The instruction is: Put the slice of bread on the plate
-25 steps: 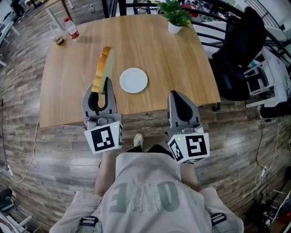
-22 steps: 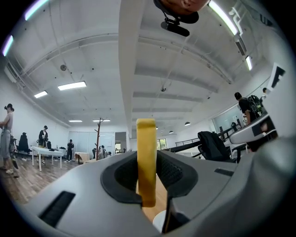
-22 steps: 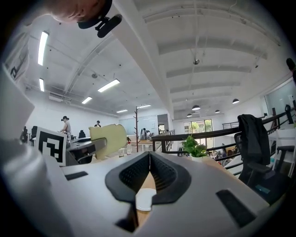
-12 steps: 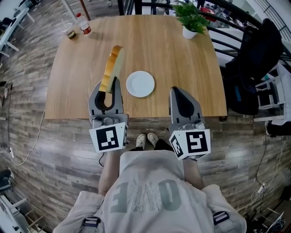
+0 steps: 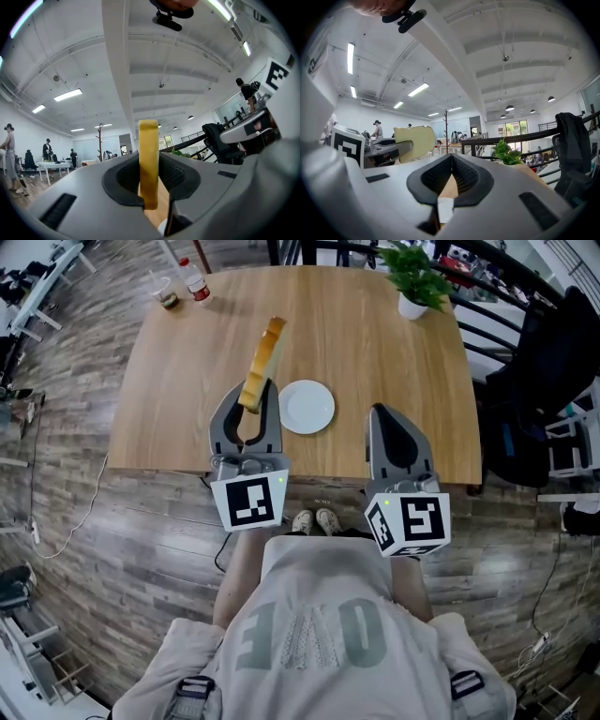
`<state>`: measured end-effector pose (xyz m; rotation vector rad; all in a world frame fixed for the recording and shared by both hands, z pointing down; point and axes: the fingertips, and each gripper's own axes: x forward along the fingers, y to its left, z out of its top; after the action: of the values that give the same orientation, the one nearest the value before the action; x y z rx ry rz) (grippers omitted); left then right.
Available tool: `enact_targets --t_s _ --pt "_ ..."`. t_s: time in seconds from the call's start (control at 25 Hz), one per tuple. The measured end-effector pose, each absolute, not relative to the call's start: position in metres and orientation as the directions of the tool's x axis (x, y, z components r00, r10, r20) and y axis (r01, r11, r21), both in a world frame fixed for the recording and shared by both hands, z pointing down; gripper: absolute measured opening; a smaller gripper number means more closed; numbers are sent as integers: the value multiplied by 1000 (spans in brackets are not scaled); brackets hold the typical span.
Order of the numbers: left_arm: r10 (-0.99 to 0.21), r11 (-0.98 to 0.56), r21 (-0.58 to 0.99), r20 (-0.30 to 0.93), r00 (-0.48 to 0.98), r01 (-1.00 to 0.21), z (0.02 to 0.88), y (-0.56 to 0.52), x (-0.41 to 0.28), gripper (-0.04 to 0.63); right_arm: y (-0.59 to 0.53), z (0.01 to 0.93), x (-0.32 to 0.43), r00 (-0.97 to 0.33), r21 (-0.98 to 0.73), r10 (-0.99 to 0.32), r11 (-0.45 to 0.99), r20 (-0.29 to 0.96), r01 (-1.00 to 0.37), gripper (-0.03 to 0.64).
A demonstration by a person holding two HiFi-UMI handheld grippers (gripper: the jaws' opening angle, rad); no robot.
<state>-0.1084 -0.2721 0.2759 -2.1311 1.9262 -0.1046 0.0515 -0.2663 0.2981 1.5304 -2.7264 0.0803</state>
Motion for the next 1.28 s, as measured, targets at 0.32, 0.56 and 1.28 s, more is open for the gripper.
enact_targets --t_s 0.32,0.56,1.28 --pt "-991 -58 -323 -92 92 -945 292 -294 -114 92 -269 305 55 -506 -51 -860 504 61 -862 18" --pt "-997 -77 -504 37 68 -861 335 -312 -114 92 -269 306 53 -502 -36 -861 501 76 -865 18" --pt "-956 -289 -826 275 101 -484 457 -346 -79 92 -264 326 49 -504 14 -847 514 167 -858 18"
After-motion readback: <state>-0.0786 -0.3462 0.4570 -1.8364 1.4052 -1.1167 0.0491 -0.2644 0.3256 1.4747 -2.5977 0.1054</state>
